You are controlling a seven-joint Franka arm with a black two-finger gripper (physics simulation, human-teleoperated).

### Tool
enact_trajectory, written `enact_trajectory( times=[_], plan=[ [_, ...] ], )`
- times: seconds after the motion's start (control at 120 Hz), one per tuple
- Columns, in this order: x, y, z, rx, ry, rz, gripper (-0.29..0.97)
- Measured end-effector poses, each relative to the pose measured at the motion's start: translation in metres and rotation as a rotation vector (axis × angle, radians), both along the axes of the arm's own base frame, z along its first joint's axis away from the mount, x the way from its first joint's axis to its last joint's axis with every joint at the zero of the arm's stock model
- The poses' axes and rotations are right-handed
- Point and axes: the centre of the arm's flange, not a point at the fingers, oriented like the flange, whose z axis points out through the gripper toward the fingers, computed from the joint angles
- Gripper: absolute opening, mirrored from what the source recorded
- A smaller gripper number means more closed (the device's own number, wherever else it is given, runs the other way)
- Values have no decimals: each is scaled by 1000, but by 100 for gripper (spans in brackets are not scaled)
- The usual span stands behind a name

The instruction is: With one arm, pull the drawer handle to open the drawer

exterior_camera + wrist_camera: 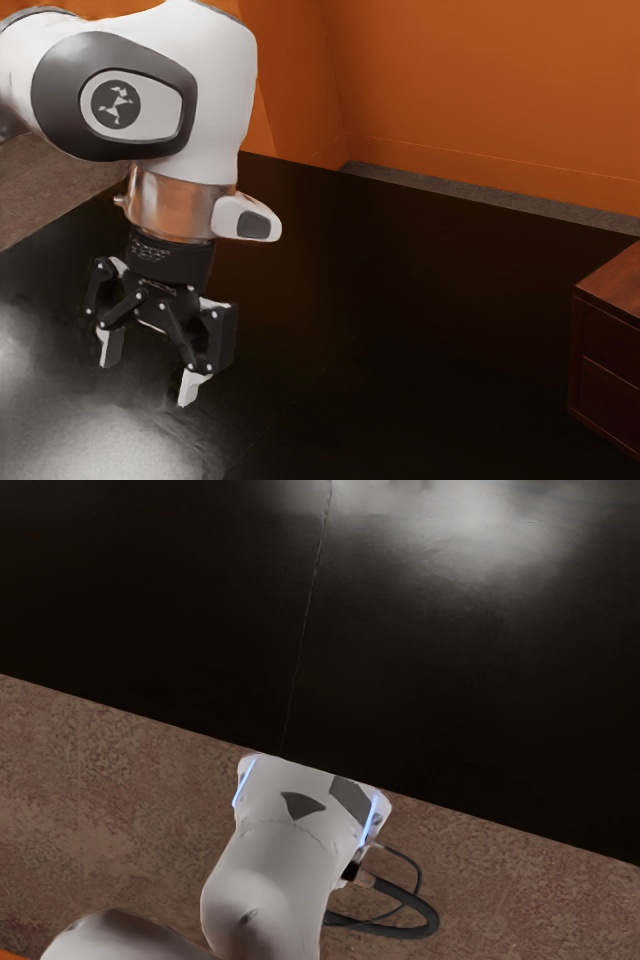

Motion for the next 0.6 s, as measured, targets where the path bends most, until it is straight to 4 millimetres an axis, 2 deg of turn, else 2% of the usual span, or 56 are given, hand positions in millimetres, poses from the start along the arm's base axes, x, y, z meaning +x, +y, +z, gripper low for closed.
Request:
enact_trajectory(
  times=[0.117, 0.142, 0.175, 0.242, 0.275, 0.308, 0.333, 0.417, 0.467, 0.525, 0.6],
  plan=[
    [21, -21, 0, 36, -195, 157, 68],
    [21, -33, 2, 35, -221, 170, 68],
    [15, -58, 6, 32, -252, 162, 68],
    [4, -99, 30, 18, -330, 167, 68],
    [1, -113, 36, 15, -355, 183, 68],
    [6, -122, 42, 14, -379, 213, 68],
    [16, -132, 44, 17, -398, 237, 68],
    [57, -175, 23, 26, -449, 296, 68],
    [71, -200, 11, 20, -484, 321, 68],
    [79, -234, 2, -12, -521, 339, 68],
    [79, -263, 0, -62, -556, 372, 68]
  ],
)
